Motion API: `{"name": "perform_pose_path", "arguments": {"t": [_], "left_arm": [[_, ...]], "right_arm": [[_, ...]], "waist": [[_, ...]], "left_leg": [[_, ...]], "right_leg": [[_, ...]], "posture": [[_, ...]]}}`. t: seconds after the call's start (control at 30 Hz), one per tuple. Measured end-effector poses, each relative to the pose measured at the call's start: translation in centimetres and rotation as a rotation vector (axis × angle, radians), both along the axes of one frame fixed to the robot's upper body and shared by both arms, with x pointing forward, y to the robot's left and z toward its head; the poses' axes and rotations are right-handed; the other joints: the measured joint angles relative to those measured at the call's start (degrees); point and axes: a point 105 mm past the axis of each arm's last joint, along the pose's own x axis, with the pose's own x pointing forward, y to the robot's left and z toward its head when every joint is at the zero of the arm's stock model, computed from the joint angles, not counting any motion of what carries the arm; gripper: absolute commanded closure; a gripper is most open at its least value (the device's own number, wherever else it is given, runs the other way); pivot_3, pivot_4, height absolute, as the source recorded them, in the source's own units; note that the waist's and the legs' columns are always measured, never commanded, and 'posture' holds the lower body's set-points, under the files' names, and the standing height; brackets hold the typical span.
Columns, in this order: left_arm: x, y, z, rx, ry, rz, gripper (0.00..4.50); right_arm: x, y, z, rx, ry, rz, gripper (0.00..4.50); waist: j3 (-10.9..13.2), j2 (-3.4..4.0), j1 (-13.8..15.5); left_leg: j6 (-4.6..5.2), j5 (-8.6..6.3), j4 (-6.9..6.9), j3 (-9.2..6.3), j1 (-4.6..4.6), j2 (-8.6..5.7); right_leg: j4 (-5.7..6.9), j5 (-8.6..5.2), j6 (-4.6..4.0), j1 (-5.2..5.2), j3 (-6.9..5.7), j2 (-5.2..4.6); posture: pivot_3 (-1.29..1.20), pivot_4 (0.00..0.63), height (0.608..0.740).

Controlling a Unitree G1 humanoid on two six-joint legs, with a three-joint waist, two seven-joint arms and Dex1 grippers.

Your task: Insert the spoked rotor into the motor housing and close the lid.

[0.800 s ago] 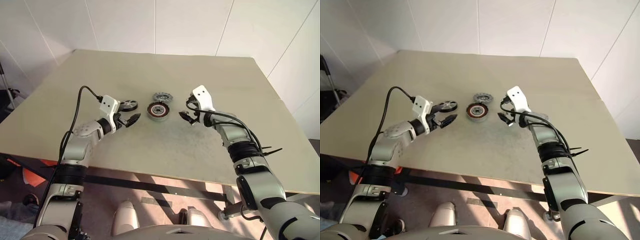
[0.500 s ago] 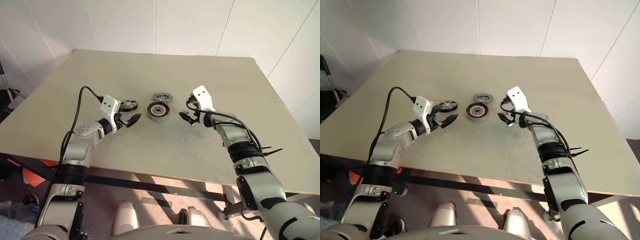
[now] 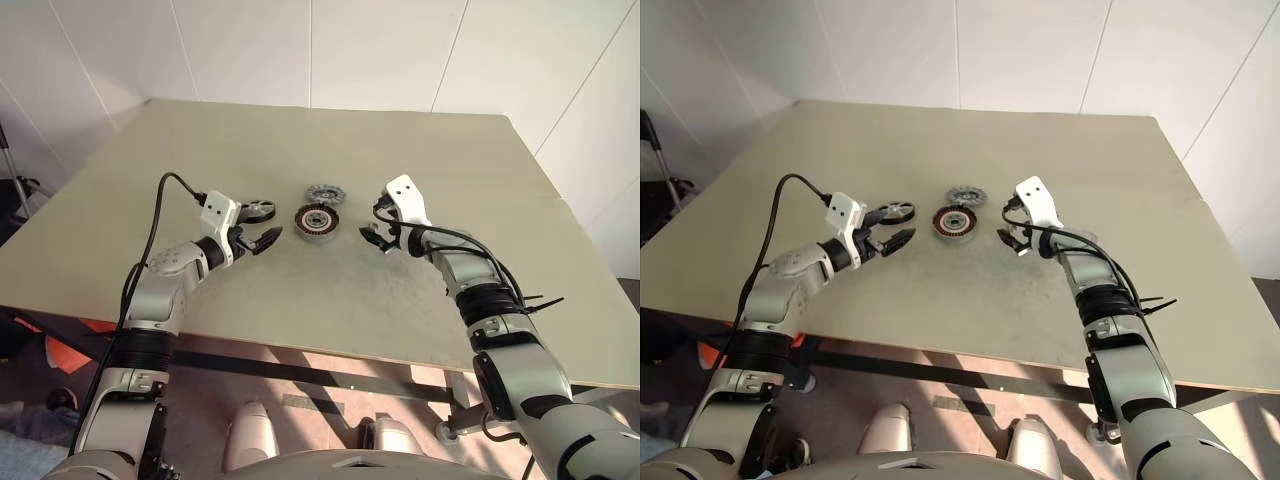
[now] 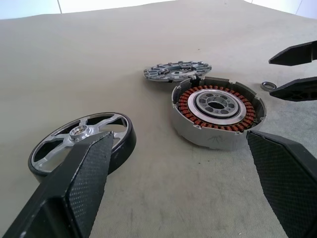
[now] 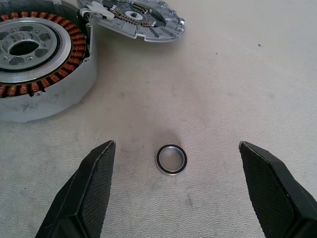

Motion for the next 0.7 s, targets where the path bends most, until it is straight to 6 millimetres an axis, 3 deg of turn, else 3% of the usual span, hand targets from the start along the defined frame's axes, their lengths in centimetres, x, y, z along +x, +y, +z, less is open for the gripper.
{"name": "perform_pose_path", "arguments": {"t": [0.7], "left_arm": [[0.0,0.1,0.0,0.005,-0.001,-0.001,0.0]], "right_arm": [[-0.1,-0.3,-1.1,0.014,0.034,-0.022,0.01]], "waist": [[0.0,-0.01,0.0]], "left_leg": [[0.0,0.0,0.0,0.0,0.02,0.0]], "right_leg": [[0.02,0.0,0.0,0.01,0.0,0.0]], "posture": [[0.0,0.0,0.74]]}}
